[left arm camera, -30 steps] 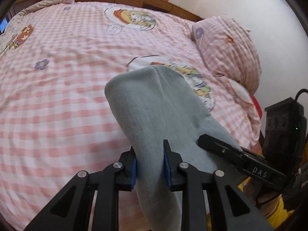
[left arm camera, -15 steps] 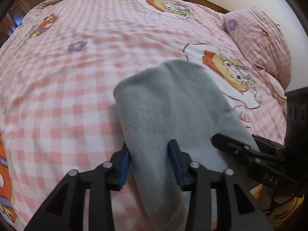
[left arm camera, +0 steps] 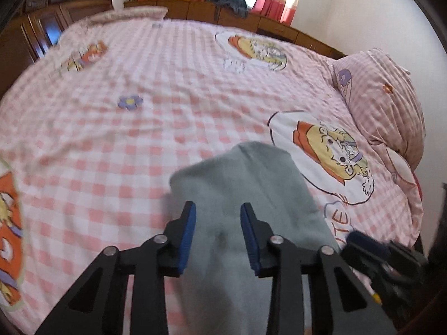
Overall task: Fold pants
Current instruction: 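Lift and fold the pants end over with the right tool, then lay the folded pants down and open the right tool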
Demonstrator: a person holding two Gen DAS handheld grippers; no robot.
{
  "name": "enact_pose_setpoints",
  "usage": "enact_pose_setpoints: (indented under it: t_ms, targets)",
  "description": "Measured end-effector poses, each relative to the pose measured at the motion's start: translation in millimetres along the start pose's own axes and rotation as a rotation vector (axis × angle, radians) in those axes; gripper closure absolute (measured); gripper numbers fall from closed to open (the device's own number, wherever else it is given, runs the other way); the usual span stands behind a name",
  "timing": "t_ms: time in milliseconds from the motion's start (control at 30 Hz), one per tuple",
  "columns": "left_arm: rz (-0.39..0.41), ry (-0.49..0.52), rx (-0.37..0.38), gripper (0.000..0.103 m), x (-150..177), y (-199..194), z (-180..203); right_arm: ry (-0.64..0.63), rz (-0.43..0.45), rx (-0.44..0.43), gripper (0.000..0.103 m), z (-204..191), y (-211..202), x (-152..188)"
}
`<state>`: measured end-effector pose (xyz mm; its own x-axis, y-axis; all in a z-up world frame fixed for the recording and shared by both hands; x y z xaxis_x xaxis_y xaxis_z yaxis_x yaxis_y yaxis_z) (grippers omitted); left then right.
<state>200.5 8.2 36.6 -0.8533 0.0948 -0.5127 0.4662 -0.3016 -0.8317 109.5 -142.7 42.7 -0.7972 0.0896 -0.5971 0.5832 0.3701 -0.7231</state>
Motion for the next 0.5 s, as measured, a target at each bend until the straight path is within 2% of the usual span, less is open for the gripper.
enact_pose_setpoints:
  t_ms: [67, 133, 200, 333, 500]
  targets:
    - [-0.027, -0.023, -0.002, 0.069, 1, 16, -3, -0.009, -0.052, -0.027, 0.081, -3, 9, 6]
    - [-0.077, -0.049, -0.043, 0.071, 5, 38, -11, -0.019, -0.087, 0.005, 0.083, 2, 21, 15]
    - [-0.085, -0.074, -0.026, 0.071, 6, 45, -14, -0.023, -0.137, 0.040, 0.084, 11, 36, 27]
    - [-0.098, -0.045, -0.055, 0.071, 4, 44, -10, -0.014, -0.137, 0.028, 0.084, 19, 40, 33]
    - [-0.081, -0.038, -0.044, 0.071, 13, 28, -7, -0.001, -0.135, 0.023, 0.084, 22, 39, 32]
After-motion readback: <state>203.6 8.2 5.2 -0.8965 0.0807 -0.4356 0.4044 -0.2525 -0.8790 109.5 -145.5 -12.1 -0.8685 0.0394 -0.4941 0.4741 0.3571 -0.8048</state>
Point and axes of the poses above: each gripper's, at about its wrist camera, not at the fingertips, and y roughly the way its jaws point, z to its right, x to its underside, the point moved 6 cm from there along y, roughly the way its jaws point, and after that the axes turned 6 degrees about -z, right-handed, at the moved point
